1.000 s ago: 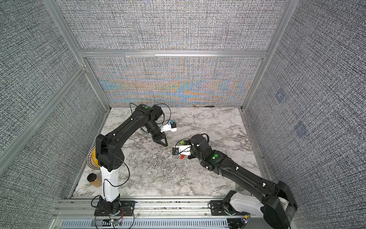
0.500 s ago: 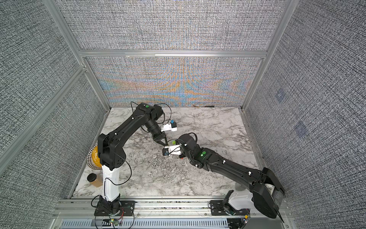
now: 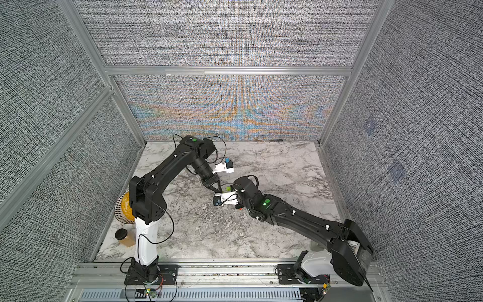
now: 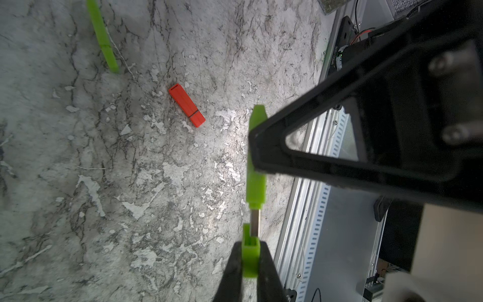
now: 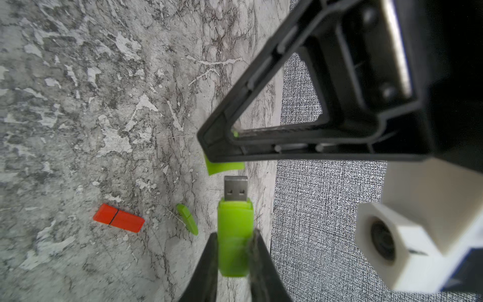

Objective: Close the usb drive cover
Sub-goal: Close the cover of the USB drive.

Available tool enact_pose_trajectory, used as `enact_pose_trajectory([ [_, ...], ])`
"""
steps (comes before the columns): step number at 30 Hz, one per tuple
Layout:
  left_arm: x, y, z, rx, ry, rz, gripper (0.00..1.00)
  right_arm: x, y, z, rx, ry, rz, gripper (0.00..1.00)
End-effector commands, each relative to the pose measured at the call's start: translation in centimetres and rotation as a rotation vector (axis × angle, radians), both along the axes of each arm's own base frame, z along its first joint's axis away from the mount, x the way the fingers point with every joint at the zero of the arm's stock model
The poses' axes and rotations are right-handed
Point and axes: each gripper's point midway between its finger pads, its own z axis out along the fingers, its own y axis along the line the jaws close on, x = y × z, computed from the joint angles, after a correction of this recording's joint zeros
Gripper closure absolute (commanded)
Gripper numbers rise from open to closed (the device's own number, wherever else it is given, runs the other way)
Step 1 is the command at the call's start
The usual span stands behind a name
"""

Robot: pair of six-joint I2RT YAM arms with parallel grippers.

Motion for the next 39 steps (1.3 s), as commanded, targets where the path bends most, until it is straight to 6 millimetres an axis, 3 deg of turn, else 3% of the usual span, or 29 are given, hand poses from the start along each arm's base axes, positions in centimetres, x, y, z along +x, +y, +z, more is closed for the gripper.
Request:
enact_pose_trajectory([
  [1,-0.3,-0.1,0.5,-0.011,0.012,0.001,1.0,-0.1,0.1,-0.2,0.0,0.005,0.002,1.0],
  [18,-0.4,0.0,-0.1,0.006,0.036,-0.003,1.0,0.1,0.8,0.9,0.026,-0.036,0.012,1.0],
  [39,-0.4,-0.2,0.1,-0.004,0.046,-0.006,1.0,-0.4,1.3,0.3,-0.005,-0.035,0.052,1.0],
])
